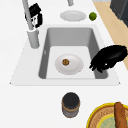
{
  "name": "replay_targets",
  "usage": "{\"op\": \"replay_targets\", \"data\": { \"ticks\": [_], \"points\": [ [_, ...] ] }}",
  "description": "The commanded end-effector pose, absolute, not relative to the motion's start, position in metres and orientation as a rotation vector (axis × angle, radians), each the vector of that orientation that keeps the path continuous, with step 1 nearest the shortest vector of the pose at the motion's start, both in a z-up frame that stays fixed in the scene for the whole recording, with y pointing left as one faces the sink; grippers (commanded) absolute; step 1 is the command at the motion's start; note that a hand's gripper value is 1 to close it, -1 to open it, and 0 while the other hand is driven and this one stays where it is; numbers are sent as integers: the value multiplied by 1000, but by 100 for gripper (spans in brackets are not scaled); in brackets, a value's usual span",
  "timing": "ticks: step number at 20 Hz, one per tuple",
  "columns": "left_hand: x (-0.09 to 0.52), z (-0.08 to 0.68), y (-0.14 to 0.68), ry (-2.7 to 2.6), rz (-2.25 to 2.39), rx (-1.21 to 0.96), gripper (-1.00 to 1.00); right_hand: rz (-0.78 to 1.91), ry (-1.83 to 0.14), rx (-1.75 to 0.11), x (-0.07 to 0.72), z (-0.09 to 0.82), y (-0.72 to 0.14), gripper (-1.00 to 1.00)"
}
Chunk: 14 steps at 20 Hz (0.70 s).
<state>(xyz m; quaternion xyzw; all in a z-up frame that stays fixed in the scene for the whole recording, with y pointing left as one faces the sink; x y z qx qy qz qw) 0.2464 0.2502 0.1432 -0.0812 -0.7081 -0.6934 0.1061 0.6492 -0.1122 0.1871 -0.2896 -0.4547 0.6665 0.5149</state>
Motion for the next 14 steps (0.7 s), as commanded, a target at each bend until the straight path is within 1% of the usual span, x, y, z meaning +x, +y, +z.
{"op": "replay_targets", "data": {
  "ticks": [1,14],
  "points": [
    [246,143,250,-2086,-2043,-239,0,1594,-1136,-647,649,173,-126,100],
    [246,143,250,-2086,-2043,-239,0,1554,-1130,-630,648,161,-129,100]
  ]
}}
